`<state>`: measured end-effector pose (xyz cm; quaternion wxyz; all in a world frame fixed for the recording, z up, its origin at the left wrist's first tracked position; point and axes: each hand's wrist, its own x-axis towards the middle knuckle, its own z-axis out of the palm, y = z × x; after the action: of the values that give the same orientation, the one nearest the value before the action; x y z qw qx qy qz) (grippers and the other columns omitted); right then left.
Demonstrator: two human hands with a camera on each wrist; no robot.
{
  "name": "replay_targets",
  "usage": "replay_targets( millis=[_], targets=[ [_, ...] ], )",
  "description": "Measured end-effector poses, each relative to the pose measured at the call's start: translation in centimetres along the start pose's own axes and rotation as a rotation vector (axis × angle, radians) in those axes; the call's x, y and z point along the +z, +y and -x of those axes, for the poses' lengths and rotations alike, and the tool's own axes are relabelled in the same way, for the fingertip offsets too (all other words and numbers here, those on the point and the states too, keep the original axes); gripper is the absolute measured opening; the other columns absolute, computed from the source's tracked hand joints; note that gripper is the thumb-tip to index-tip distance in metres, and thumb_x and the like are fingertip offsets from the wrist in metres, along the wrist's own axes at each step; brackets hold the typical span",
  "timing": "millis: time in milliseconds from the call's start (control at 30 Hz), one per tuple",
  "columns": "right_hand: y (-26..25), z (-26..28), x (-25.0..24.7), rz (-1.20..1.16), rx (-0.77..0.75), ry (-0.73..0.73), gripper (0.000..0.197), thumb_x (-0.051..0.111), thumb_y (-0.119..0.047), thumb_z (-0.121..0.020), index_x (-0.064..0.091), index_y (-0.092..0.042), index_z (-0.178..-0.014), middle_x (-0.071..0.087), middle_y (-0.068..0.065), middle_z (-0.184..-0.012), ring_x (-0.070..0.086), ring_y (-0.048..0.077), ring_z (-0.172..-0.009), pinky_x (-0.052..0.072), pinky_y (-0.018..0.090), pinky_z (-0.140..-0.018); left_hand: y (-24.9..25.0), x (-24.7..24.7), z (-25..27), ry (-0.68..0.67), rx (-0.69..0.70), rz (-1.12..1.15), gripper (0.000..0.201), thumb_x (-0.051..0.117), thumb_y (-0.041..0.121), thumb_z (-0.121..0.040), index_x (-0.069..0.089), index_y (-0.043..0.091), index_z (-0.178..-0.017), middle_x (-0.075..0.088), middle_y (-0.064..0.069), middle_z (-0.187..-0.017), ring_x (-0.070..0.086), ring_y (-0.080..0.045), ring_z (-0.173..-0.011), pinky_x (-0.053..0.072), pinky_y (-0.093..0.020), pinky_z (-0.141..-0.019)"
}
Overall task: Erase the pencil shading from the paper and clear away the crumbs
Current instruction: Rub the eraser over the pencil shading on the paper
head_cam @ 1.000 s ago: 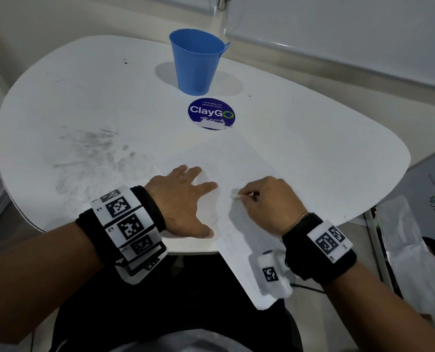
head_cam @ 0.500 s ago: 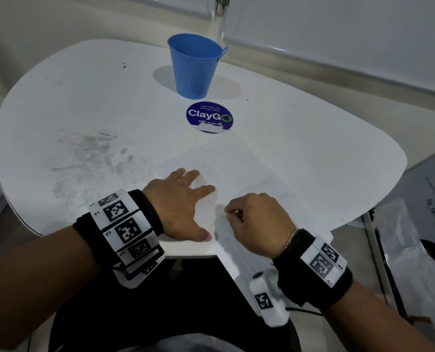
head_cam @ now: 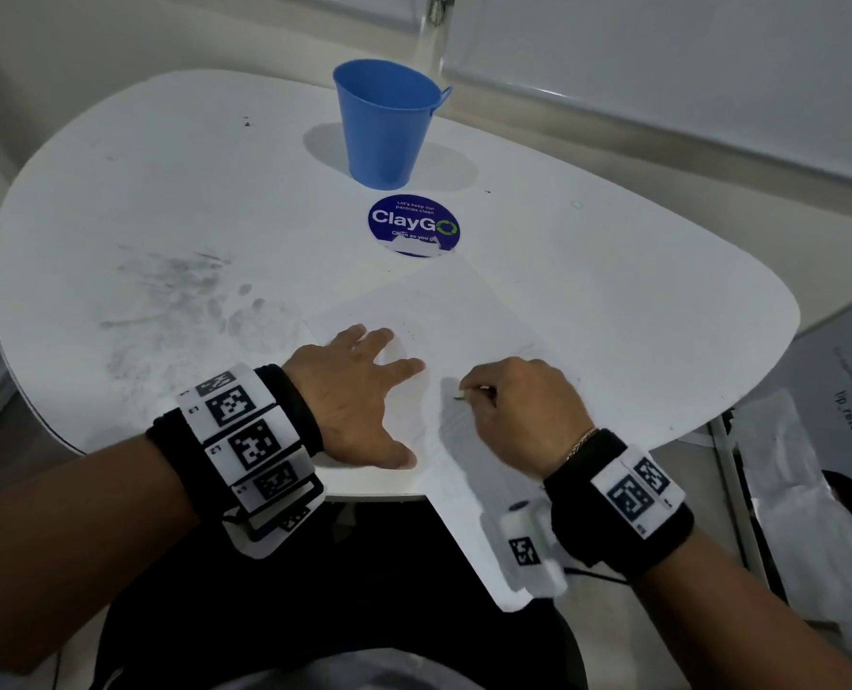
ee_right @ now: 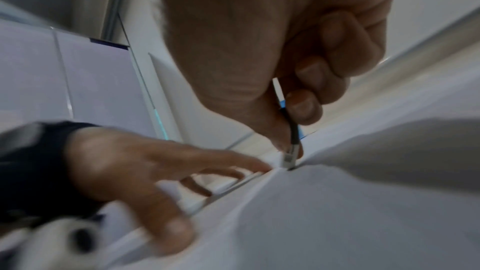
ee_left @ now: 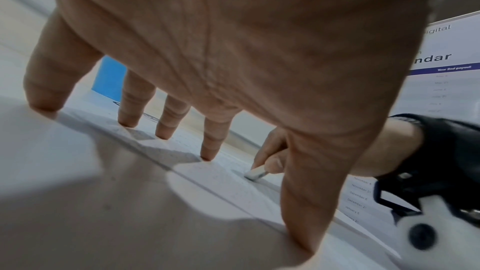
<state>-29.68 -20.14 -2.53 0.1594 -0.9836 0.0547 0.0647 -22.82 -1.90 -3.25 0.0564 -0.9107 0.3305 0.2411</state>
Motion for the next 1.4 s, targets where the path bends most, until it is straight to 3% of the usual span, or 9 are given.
replay_targets(
  millis=[167,233,333,467,667,867,1033,1233,1400],
  targets=[
    [-1.9,1.8,0.5,-0.024,-0.106,-0.136,0.022,0.051,-0.026,-0.095,0.073,-0.026,-0.095,0.07,-0.005,-0.077,0.062,0.021,-0.072,0.052,0.033,-0.069,0.1,0.0,0.0,0.001,0.0,-0.011,0.1,0.049,0.084,-0.08,-0.001,0.046,-0.158,-0.01,0.007,-0.168,-0.01,-0.02,-0.156,0.034,-0.046,-0.115],
    [-0.8,0.5,0.1,-0.023,-0.021,-0.066,0.024,0.05,-0.024,-0.095,0.074,-0.026,-0.098,0.074,-0.004,-0.087,0.065,0.023,-0.081,0.053,0.034,-0.073,0.0,0.0,0.0,-0.002,-0.001,-0.008,0.1,0.049,0.083,-0.08,-0.002,0.046,-0.158,-0.011,0.007,-0.168,-0.01,-0.02,-0.156,0.033,-0.046,-0.115],
    [-0.3,0.2,0.2,-0.015,0.004,0.005,0.024,0.049,-0.023,-0.094,0.073,-0.023,-0.093,0.073,-0.001,-0.084,0.065,0.027,-0.078,0.054,0.037,-0.072,0.0,0.1,-0.2,0.004,-0.001,-0.006,0.1,0.049,0.084,-0.08,-0.003,0.047,-0.157,-0.011,0.007,-0.168,-0.01,-0.02,-0.156,0.032,-0.046,-0.116],
    [-2.5,2.1,0.9,-0.096,-0.136,-0.173,0.019,0.054,-0.028,-0.092,0.073,-0.026,-0.091,0.071,-0.002,-0.077,0.064,0.022,-0.074,0.053,0.035,-0.071,0.1,0.1,-0.2,0.004,0.001,-0.004,0.102,0.046,0.088,-0.077,-0.001,0.046,-0.157,-0.01,0.007,-0.168,-0.009,-0.021,-0.156,0.033,-0.046,-0.114],
    [0.3,0.1,-0.3,-0.06,0.007,-0.004,0.022,0.055,-0.023,-0.095,0.076,-0.023,-0.1,0.075,-0.004,-0.096,0.068,0.02,-0.087,0.055,0.036,-0.079,0.0,0.0,-0.1,0.001,-0.005,0.001,0.1,0.05,0.082,-0.08,-0.002,0.047,-0.157,-0.011,0.008,-0.168,-0.01,-0.02,-0.156,0.032,-0.046,-0.115],
    [-0.6,0.8,1.1,-0.124,-0.099,-0.087,0.018,0.059,-0.029,-0.094,0.076,-0.027,-0.098,0.074,-0.01,-0.088,0.066,0.011,-0.08,0.054,0.029,-0.074,-0.3,-0.1,-0.2,-0.003,0.007,-0.026,0.101,0.049,0.084,-0.079,0.0,0.045,-0.158,-0.007,0.003,-0.168,-0.005,-0.024,-0.156,0.023,-0.049,-0.12],
    [1.6,-0.6,0.5,-0.275,-0.042,-0.029,0.015,0.062,-0.025,-0.094,0.077,-0.024,-0.095,0.063,-0.02,-0.07,0.056,-0.002,-0.062,0.038,0.011,-0.059,-0.4,0.1,-0.4,0.056,0.042,-0.024,0.096,0.048,0.083,-0.081,0.011,0.039,-0.158,-0.003,-0.002,-0.168,-0.005,-0.024,-0.155,0.014,-0.05,-0.124],
    [1.3,-0.4,1.6,-0.243,-0.017,0.009,0.015,0.062,-0.025,-0.093,0.076,-0.021,-0.09,0.055,-0.018,-0.058,0.051,0.003,-0.056,0.04,0.023,-0.06,-0.3,0.2,-0.7,0.032,0.085,0.041,0.098,0.055,0.076,-0.082,0.009,0.036,-0.158,-0.011,0.003,-0.169,-0.015,-0.02,-0.155,0.011,-0.048,-0.126],
    [0.3,0.2,1.3,-0.234,-0.062,-0.103,0.014,0.063,-0.027,-0.092,0.077,-0.026,-0.088,0.053,-0.025,-0.051,0.053,-0.004,-0.054,0.038,0.017,-0.057,-0.6,0.3,-0.7,-0.015,0.094,0.091,0.105,0.061,0.077,-0.079,0.002,0.042,-0.159,-0.015,0.008,-0.168,-0.015,-0.016,-0.155,0.011,-0.043,-0.126]
  ],
)
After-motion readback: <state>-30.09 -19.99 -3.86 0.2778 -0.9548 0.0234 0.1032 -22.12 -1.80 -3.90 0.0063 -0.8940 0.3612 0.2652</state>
